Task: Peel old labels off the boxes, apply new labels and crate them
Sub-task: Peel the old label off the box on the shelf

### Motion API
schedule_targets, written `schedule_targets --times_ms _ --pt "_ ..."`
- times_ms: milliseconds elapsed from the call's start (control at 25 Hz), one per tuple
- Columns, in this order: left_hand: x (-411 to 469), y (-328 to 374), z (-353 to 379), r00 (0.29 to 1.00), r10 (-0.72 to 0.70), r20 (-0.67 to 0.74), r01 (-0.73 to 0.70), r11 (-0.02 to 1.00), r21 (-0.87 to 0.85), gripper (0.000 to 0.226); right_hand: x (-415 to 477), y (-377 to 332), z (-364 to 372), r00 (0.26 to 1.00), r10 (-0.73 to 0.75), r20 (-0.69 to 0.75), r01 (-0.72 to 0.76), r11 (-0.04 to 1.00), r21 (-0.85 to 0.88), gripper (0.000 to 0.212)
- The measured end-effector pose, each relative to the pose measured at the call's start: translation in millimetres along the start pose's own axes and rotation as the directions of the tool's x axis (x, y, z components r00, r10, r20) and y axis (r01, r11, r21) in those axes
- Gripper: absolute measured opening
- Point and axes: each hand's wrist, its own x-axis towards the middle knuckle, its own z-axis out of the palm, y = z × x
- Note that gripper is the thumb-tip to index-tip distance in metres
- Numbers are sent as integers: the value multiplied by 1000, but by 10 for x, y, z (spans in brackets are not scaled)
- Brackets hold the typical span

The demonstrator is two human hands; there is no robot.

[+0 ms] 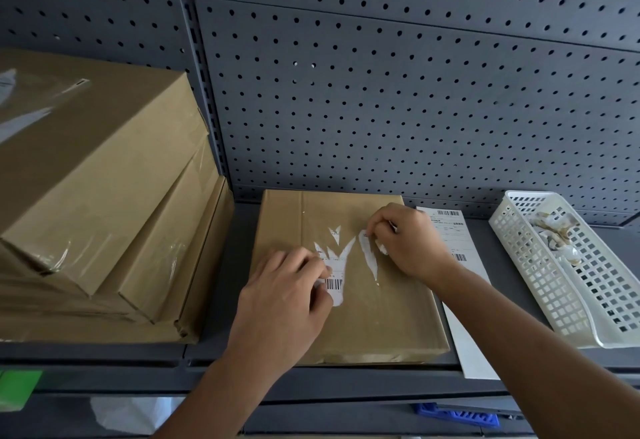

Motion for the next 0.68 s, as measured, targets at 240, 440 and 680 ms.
schedule_targets --times_ms 240,440,680 --pt "7 4 11 1000 7 -2 -7 1000 -6 20 10 -43 -131 997 60 47 -60 998 -11 19" --pt "4 1 20 1000 11 7 -11 1000 -5 21 154 -69 -185 984 -39 174 75 976 -206 12" --pt "7 2 14 1000 11 6 -11 1000 -7 24 289 -110 -201 950 -35 310 154 916 -370 23"
